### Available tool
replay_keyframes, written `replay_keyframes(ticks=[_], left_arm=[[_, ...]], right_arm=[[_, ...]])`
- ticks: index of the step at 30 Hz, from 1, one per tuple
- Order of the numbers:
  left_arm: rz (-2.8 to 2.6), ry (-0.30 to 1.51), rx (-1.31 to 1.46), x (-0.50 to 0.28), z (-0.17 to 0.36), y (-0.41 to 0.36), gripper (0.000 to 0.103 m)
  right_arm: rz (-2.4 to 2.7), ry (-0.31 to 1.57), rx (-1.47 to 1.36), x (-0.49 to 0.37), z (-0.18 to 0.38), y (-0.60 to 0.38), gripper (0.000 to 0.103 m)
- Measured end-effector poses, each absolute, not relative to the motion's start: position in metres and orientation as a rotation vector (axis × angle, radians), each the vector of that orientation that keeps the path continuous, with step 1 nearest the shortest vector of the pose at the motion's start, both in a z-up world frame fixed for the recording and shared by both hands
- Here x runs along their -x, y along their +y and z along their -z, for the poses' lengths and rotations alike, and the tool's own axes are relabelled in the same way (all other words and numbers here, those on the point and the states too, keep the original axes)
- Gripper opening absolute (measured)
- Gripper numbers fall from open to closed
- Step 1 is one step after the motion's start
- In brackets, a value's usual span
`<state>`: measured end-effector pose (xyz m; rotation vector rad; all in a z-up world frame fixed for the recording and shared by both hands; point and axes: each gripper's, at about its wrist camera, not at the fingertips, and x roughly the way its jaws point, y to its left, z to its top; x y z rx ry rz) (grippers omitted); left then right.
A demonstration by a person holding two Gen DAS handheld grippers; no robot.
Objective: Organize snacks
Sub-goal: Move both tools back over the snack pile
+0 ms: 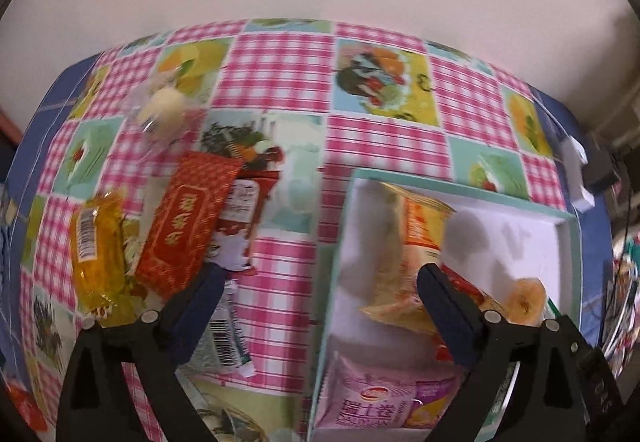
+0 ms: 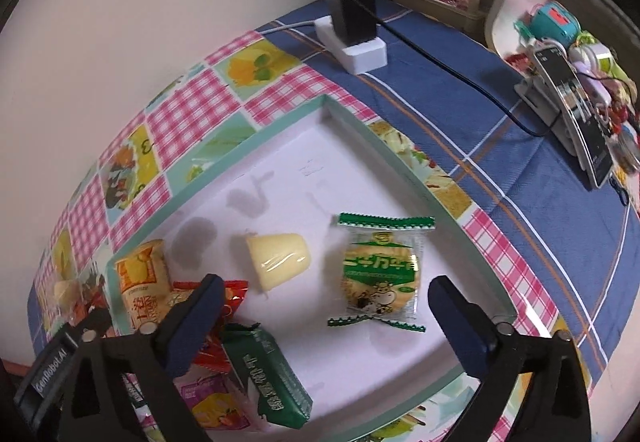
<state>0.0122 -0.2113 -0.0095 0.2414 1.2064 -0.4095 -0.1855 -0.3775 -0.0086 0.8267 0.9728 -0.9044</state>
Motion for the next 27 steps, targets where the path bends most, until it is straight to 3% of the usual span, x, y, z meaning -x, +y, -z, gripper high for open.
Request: replay_keyframes(ticks=[4,27], left_arm=[[0.351,1.234,-0.185,-0.025,0.013,-0.197,0.103],[0.04,1.215,-0.048,-0.101,-0.011,-0.029,0.103]], right_arm=[[0.882,0.974,-0.801,0.178,0.005,-0.371,0.103],[0.668,0.961,-0.618,0.104,-0.022,-0.293,0.103]])
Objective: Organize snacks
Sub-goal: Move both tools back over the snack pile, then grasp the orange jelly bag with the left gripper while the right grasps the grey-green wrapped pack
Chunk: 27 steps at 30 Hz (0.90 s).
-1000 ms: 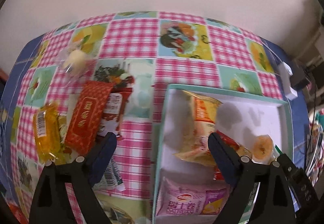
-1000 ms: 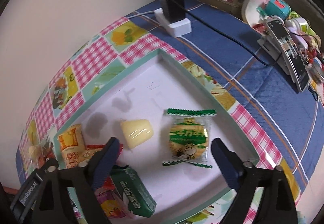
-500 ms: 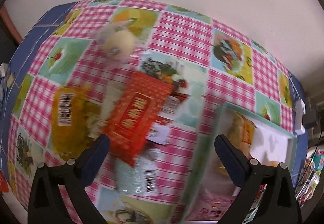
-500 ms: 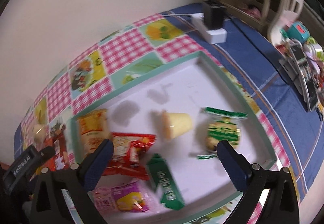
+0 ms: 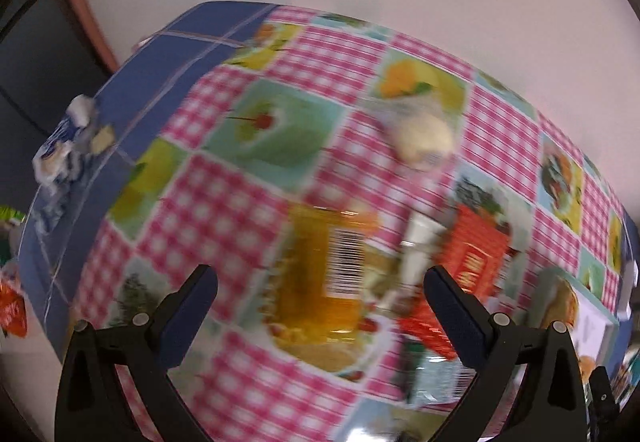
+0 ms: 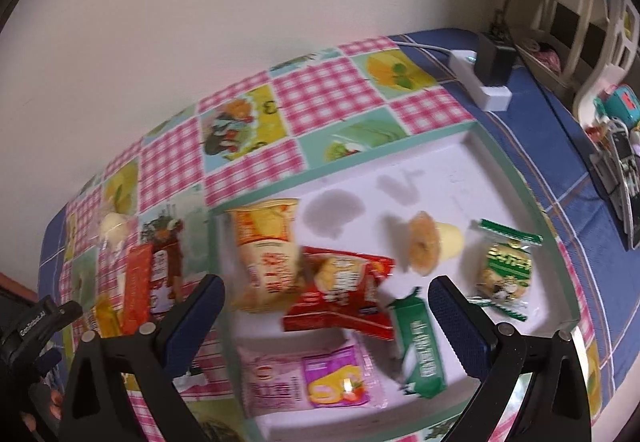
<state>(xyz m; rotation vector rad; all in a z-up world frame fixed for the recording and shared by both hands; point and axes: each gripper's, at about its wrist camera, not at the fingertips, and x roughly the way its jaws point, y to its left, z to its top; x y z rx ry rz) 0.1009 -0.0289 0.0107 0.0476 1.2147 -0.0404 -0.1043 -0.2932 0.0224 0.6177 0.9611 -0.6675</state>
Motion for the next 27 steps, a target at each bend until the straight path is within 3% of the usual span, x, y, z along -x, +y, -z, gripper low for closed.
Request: replay_keyframes(ticks=[10,27], left_arm=[[-0.017,1.203,0.035,-0.104,-0.021,0.029,0.103],[-0.01,1.243,0.07,-0.1,-0.008,0.045,0.103]], right_arm=[[0.546,0.96,-0.53,0.072,-0.033,-0.246,0.103],[0.358,1.056,-0.42,0.028,-0.01,-0.17,0.103]])
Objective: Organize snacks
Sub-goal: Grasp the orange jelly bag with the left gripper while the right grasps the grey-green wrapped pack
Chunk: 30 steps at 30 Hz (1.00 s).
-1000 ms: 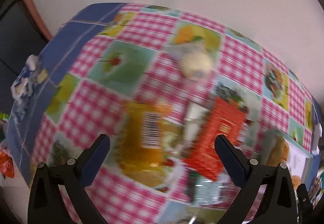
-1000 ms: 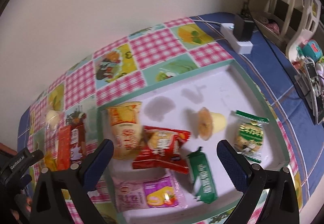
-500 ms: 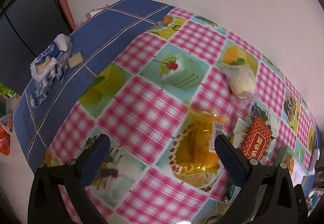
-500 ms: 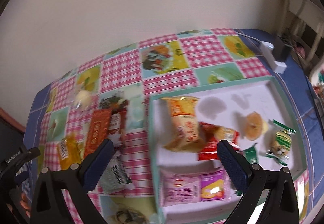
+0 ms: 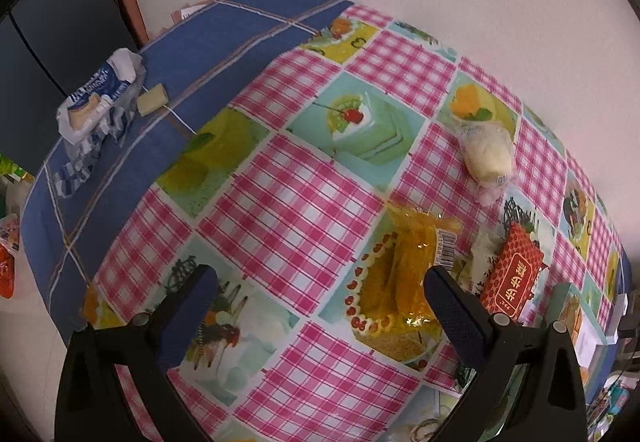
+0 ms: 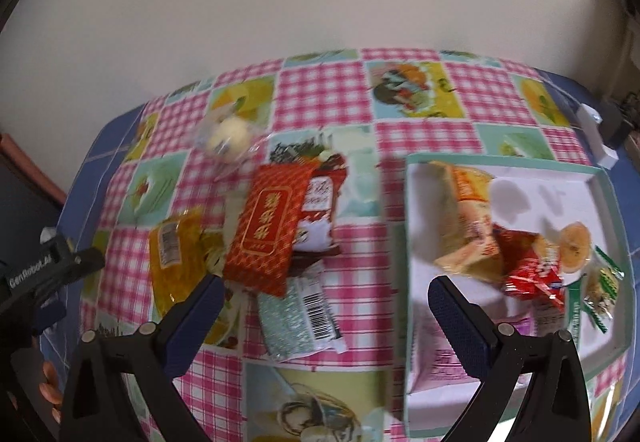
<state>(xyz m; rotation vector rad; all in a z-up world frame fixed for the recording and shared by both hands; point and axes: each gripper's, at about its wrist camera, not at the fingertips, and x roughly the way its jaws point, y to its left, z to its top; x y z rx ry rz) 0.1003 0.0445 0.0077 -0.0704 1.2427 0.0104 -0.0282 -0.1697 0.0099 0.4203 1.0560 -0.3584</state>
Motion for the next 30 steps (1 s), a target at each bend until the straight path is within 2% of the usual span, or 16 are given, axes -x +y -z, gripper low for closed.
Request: replay_keyframes(ticks=[12,23,26,30], left_arm=[[0.102,1.29,0.065,-0.107,0.025,0.01,0.103],[0.132,1.346,0.042,-0.113,0.059,-0.01,0.103],[0.147,1.372,0.052,-0.113,0.065,-0.015,0.103],[0.143,1.367,0.024,-0.113,0.069,-0.023,0.102]], right_arm=[[0.319,1.157,-0.376,0.015,0.033,-0.155,0.102],[0.3,1.217,-0.355,0.012,0.052,-0.146,0.097],[0.302,1.235,-0.348,0.013,0.057,-0.144,0.095],[0.315,1.246,-0.322,0.016,0.06,-0.142,0.088]])
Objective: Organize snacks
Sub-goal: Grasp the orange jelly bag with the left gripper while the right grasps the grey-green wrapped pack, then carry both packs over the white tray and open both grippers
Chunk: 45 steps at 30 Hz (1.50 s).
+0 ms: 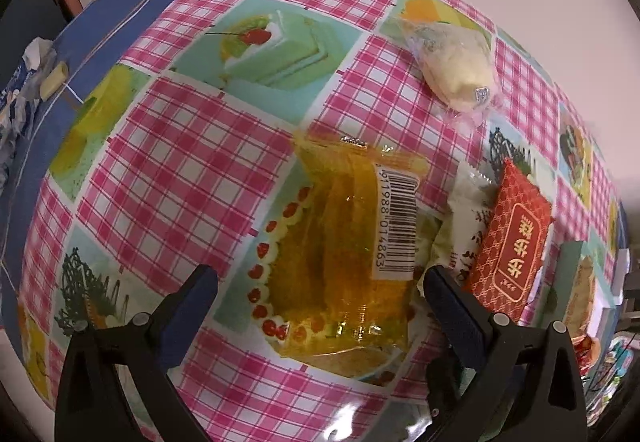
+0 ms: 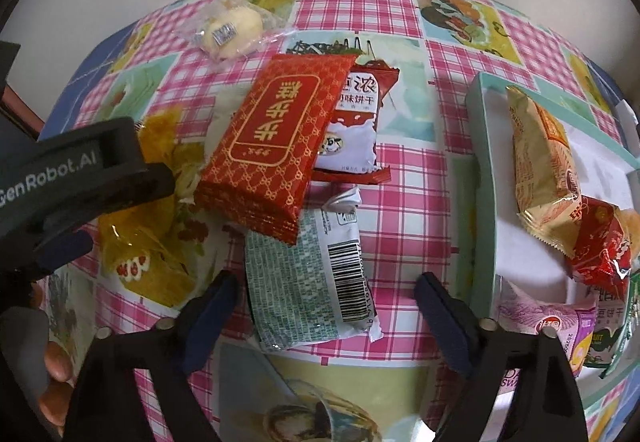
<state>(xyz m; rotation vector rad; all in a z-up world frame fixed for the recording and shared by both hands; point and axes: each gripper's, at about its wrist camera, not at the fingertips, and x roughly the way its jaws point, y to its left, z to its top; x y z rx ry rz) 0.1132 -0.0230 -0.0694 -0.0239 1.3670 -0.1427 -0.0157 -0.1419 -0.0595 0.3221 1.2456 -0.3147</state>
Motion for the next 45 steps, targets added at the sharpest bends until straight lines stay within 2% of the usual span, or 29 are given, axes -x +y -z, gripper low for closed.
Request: replay_keyframes(ticks=[1,2,3,4,5,6,7,14,25,35,45], left_arm=[[0.142,1.364,0.023,-0.113,0.07,-0.025,0.1],[0.145,1.362,0.028,-0.112,0.07,-0.027,0.091],[0.149,1.363,0.035,-0.111,0.07,-0.028,0.085],[0.159,1.367,0.048,-0.11,0.07,-0.027,0.073],[0.169,1.373,0.06,-0.108,0.07,-0.024,0.066],[0.17,1.368,0.058,-0.107,0.069,-0.025,0.064],[0.173,1.366,0.058,-0.106,0.069,-0.026,0.057],[0.203,1.383,0.115,-0.1,0.066,-0.027,0.043],[0.245,1.321,0.166,-0.091,0.019,-0.016,0.041],[0.301,1.236,0.168,-0.083,-0.028,-0.016,0.041],[0.356,1.196,0.104,-0.068,-0.042,-0.052,0.041]], right_arm=[[0.316,1.247,-0.318,0.015,0.061,-0.142,0.085],[0.319,1.246,-0.313,0.016,0.06,-0.141,0.084],[0.32,1.244,-0.31,0.016,0.06,-0.141,0.078],[0.316,1.241,-0.31,0.017,0.059,-0.14,0.07],[0.31,1.237,-0.312,0.015,0.059,-0.139,0.066],[0.304,1.234,-0.314,0.015,0.057,-0.138,0.058],[0.303,1.234,-0.314,0.015,0.057,-0.137,0.056],[0.292,1.243,-0.343,0.012,0.052,-0.142,0.053],[0.307,1.213,-0.424,0.025,0.023,-0.162,0.052],[0.329,1.091,-0.432,0.04,-0.023,-0.17,0.052],[0.391,1.078,-0.501,0.052,-0.022,-0.201,0.052]])
